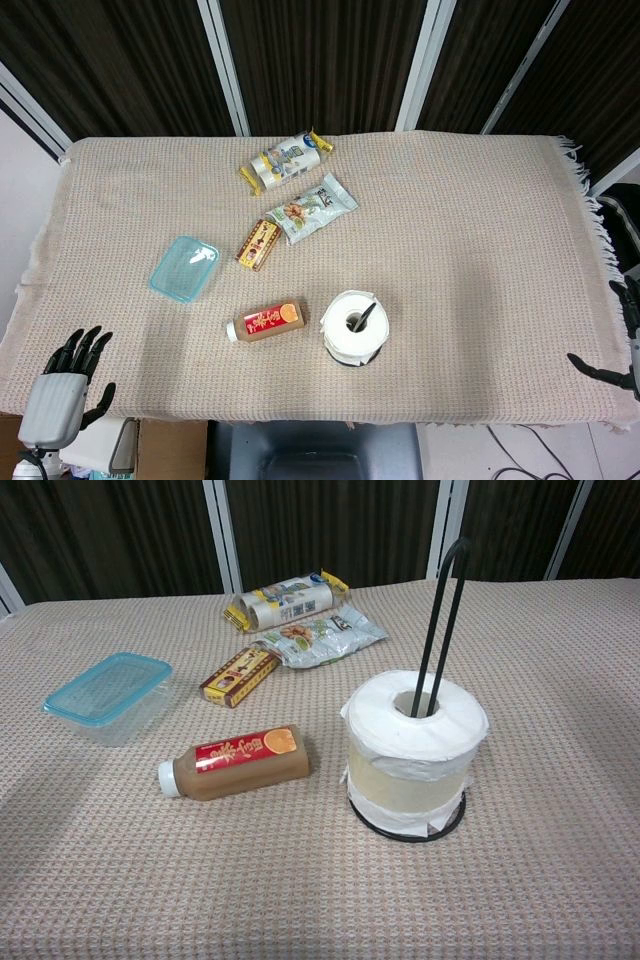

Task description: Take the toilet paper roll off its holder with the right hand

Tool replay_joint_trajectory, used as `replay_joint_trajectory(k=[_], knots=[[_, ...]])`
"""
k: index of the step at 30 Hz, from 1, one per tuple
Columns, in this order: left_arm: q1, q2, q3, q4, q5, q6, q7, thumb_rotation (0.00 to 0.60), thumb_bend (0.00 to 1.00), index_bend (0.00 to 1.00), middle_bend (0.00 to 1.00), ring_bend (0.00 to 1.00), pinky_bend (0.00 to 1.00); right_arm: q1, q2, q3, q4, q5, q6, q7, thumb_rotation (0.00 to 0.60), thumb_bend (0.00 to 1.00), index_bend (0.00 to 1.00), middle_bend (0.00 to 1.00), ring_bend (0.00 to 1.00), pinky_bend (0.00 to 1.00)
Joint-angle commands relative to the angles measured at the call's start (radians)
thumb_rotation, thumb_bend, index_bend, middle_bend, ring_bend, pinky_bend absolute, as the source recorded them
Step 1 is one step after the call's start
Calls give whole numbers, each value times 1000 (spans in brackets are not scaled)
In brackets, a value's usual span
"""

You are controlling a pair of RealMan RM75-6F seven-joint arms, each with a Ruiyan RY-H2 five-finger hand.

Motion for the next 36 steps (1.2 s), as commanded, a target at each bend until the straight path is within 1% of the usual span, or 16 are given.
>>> replay_joint_trajectory(k=[1, 3, 7, 10, 12, 20, 27, 32, 36], knots=[[2, 0, 2, 6, 3, 4, -18, 600, 396, 116, 64, 57, 209, 20, 8, -19, 21, -78, -59, 151, 600, 51, 0, 24, 0, 0], [2, 2, 2, 12, 8, 9, -23, 600, 397, 118, 64, 57, 210, 37, 5, -29, 43, -113, -94, 225, 600, 50, 0, 24, 0, 0], [-1, 5, 10, 26, 24, 4, -33, 600, 395, 130, 67, 56, 211, 103, -24, -39, 79, -168, -198, 363, 600, 51, 0, 24, 0, 0], [-4, 6, 16, 39, 34, -3, -40, 600, 396, 143, 74, 56, 211, 163, -53, -41, 82, -188, -285, 421, 600, 50, 0, 24, 0, 0], [-4, 6, 20, 45, 35, -5, -52, 600, 397, 146, 78, 56, 211, 196, -72, -36, 77, -188, -327, 434, 600, 51, 0, 24, 0, 0], [2, 11, 32, 72, 55, 9, -99, 600, 398, 180, 99, 57, 212, 304, -185, 8, 59, -123, -428, 345, 600, 48, 0, 24, 0, 0], [4, 10, 39, 88, 65, 12, -126, 600, 397, 190, 107, 57, 215, 383, -253, 16, 39, -60, -537, 319, 600, 48, 0, 24, 0, 0], [6, 14, 44, 94, 70, 14, -141, 600, 396, 201, 114, 57, 223, 422, -324, 23, 78, -36, -558, 249, 600, 48, 0, 24, 0, 0], [9, 19, 51, 99, 81, 18, -147, 600, 396, 207, 119, 57, 230, 449, -384, 30, 106, -5, -574, 221, 600, 47, 0, 25, 0, 0]])
